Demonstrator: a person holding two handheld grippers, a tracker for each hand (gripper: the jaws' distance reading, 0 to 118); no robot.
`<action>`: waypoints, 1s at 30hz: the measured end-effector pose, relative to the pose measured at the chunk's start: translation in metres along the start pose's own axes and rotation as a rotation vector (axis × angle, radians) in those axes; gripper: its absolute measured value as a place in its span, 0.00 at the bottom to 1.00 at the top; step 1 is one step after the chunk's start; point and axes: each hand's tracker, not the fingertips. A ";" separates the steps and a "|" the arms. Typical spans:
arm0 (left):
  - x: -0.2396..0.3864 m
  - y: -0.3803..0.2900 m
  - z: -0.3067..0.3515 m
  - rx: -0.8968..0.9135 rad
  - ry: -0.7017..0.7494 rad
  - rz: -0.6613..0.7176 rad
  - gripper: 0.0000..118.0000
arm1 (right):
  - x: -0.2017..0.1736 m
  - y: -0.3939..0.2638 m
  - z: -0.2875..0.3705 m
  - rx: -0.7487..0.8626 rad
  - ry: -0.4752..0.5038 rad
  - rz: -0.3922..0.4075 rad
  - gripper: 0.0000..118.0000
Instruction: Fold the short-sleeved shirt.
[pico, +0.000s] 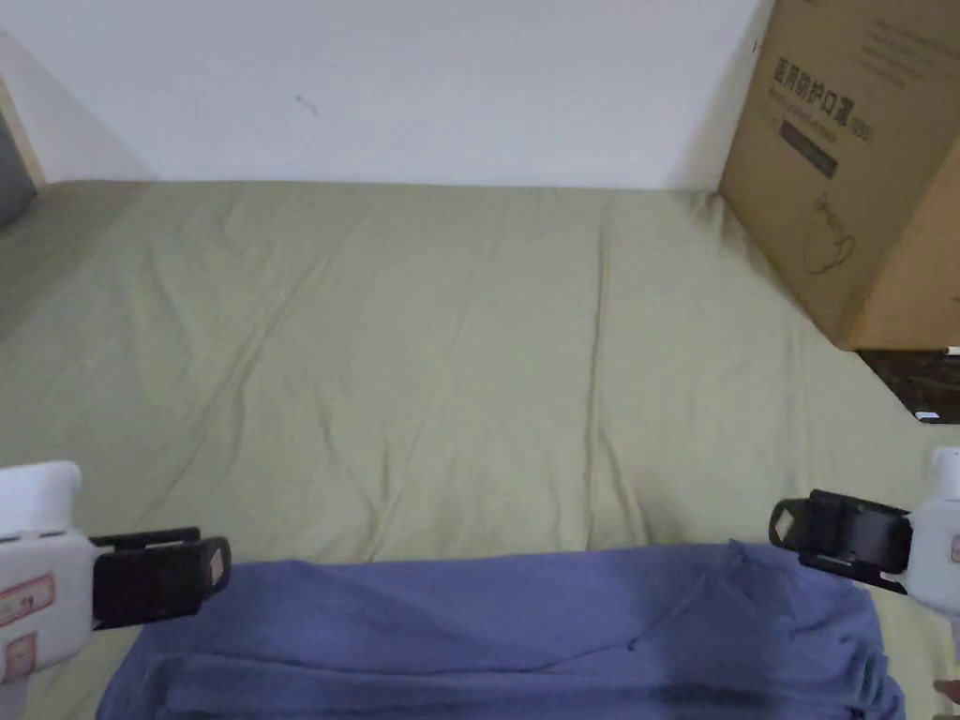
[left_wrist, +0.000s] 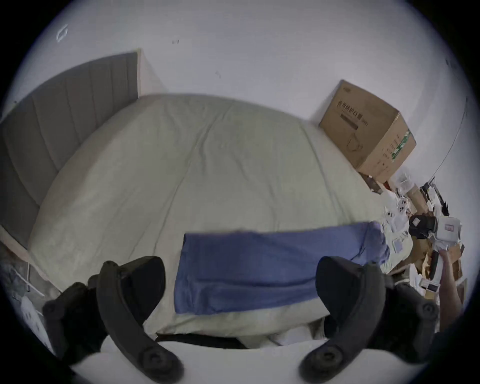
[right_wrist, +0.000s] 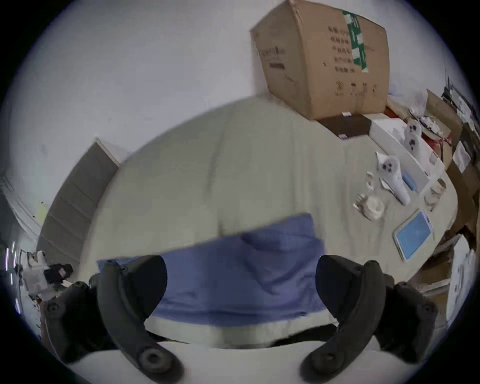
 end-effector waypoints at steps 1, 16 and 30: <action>0.007 0.004 0.002 0.011 0.018 -0.017 0.80 | -0.009 0.002 0.001 0.030 -0.002 0.019 0.93; -0.040 0.019 -0.034 -0.082 -0.093 0.113 0.00 | -0.052 -0.004 -0.016 -0.038 -0.005 0.145 0.00; -0.183 -0.062 -0.133 -0.284 -0.462 0.570 1.00 | -0.062 -0.010 -0.025 -0.136 -0.041 0.137 0.00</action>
